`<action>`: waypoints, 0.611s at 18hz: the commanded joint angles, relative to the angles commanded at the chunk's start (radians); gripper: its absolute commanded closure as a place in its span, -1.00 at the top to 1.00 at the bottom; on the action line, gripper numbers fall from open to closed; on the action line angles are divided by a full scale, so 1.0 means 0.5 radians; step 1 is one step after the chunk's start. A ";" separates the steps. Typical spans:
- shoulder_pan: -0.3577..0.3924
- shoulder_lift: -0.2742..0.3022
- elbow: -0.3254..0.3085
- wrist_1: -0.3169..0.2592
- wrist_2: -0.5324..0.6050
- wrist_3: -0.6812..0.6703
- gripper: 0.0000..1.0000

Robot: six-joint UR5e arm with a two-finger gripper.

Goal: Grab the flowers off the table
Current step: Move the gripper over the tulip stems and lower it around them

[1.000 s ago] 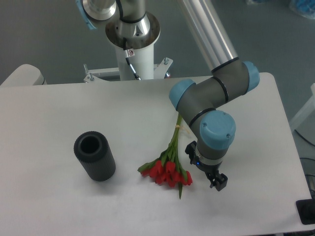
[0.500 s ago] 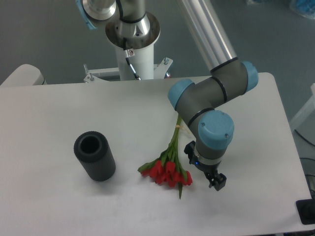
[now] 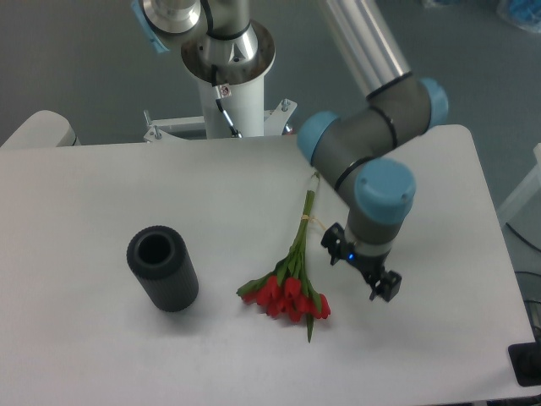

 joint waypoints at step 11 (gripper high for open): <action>-0.089 0.135 -0.338 0.055 0.000 -0.454 1.00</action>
